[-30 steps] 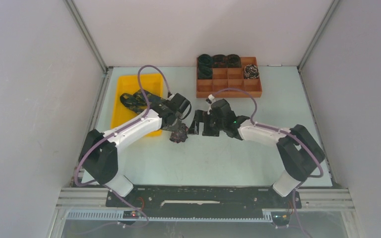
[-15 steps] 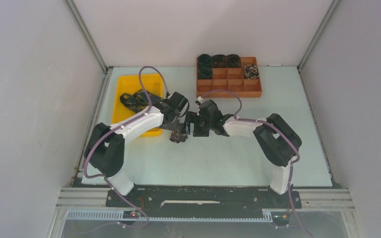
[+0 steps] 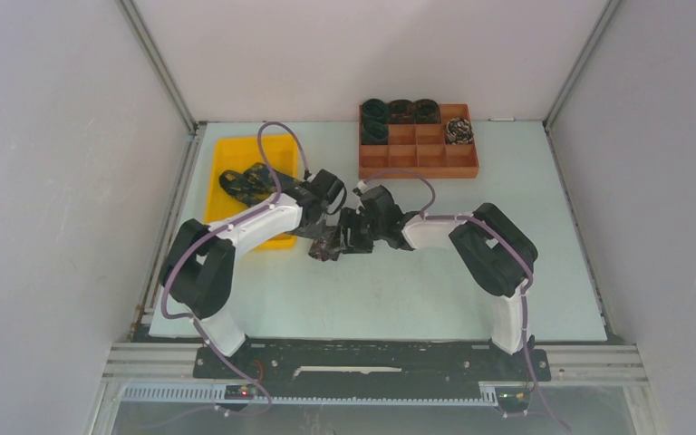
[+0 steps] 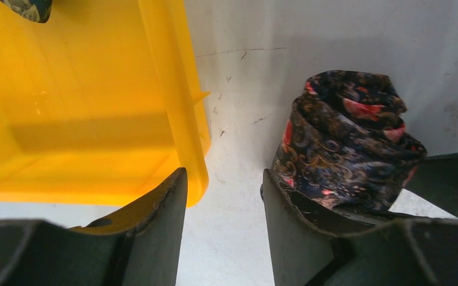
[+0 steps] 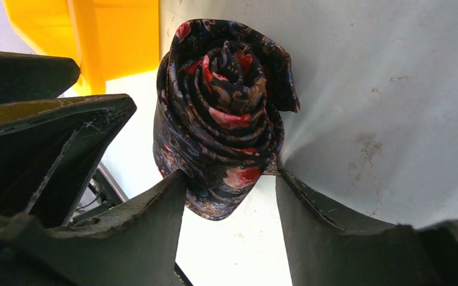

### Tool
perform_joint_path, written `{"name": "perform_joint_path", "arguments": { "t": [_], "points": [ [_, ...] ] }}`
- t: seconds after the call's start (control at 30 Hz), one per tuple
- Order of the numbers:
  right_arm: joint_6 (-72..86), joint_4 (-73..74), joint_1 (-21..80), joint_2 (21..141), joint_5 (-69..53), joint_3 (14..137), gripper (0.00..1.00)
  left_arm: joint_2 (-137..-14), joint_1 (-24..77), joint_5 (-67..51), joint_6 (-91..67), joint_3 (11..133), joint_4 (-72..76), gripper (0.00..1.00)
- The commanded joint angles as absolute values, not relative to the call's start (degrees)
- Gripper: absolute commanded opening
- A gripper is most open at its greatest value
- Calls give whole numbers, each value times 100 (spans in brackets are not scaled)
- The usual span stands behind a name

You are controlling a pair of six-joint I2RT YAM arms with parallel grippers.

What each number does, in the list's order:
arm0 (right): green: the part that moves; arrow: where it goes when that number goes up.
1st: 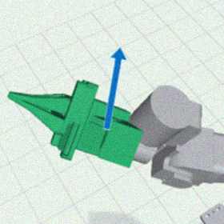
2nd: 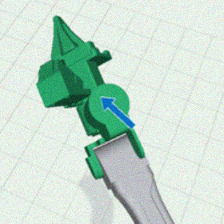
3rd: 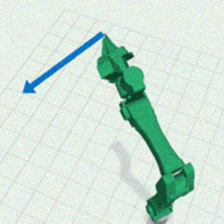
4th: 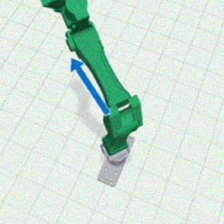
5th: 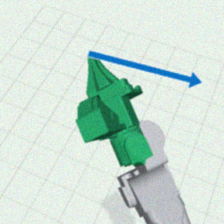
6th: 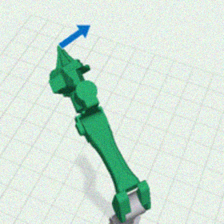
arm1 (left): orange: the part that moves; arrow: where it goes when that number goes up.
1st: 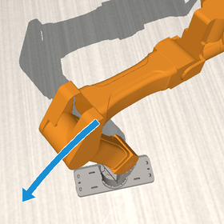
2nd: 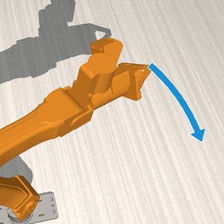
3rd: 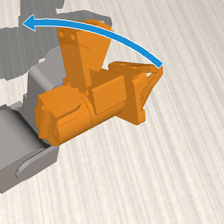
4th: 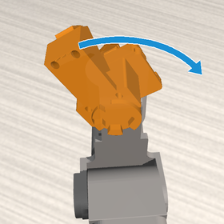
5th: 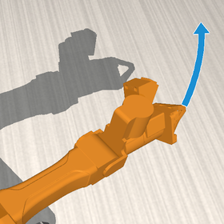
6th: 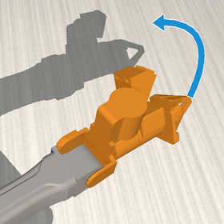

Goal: Roll the ties
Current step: Pick up the tie at the center of the board.

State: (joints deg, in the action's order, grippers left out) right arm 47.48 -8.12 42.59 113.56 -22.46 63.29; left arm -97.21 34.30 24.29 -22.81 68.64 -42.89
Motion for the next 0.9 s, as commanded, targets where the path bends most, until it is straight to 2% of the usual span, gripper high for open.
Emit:
{"name": "perform_joint_path", "arguments": {
  "t": [0.0,0.5,0.63,0.87],
  "points": [
    [4905,-1142,4282,11533,-2435,6473,58,-9954,3393,2268,-2307,6682,-4168,51],
    [5157,-1621,4215,11677,-2600,6477,49,-10046,3393,2215,-2336,6586,-4109,49],
    [5045,-1420,4206,11546,-2564,6474,58,-9920,3351,2180,-2372,6652,-4156,51],
    [4800,-1152,4186,11288,-2505,6478,66,-9352,3243,2039,-2287,6702,-4141,65]
  ]
}}
